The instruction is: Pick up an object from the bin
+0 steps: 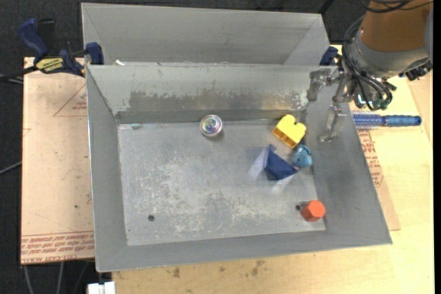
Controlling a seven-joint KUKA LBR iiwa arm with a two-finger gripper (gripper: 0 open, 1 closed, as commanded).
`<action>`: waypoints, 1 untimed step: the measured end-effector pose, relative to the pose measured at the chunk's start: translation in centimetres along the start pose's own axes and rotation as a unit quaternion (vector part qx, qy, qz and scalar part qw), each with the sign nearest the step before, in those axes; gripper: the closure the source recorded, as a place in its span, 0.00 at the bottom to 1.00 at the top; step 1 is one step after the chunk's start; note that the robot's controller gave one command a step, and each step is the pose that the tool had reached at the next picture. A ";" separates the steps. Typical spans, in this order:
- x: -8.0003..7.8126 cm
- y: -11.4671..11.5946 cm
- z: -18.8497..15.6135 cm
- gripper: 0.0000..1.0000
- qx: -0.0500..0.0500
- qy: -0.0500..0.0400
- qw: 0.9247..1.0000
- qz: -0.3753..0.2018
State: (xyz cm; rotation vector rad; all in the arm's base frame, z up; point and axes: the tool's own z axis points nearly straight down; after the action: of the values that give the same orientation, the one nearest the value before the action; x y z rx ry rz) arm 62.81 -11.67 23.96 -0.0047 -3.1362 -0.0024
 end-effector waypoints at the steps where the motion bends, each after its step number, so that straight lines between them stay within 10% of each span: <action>1: 0.7 3.2 17.3 0.00 0.000 -0.001 0.979 -0.202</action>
Offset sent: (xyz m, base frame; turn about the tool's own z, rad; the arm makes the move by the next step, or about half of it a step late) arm -0.0072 0.0311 -0.1696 -0.4082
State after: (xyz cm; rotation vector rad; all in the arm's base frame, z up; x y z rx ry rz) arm 61.98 -8.42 6.67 0.6285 -3.0746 -0.0051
